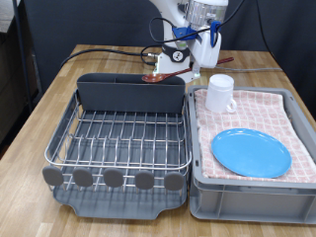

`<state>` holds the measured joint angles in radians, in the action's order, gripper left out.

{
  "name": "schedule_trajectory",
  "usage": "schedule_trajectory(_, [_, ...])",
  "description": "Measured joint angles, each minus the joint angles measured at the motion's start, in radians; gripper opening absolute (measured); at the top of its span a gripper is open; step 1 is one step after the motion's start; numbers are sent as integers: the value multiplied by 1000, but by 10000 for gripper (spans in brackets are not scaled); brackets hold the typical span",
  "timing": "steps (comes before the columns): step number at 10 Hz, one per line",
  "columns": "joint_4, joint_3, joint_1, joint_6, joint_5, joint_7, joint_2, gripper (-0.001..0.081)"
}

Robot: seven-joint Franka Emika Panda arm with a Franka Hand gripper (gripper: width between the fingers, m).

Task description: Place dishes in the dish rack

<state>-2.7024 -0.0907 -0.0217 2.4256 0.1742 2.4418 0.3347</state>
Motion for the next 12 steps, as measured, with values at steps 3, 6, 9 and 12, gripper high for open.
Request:
schedule_trajectory(3, [-47,14,4,-20,-14,50,36,94])
schedule_trajectory(6, [-107,42,5,-60,-16,59,113,94])
schedule_trajectory(9, [-146,139,-14,-64,-126,-34,166,94])
schedule_trajectory(12, [-159,256,-25,-65,-211,-188,173,94])
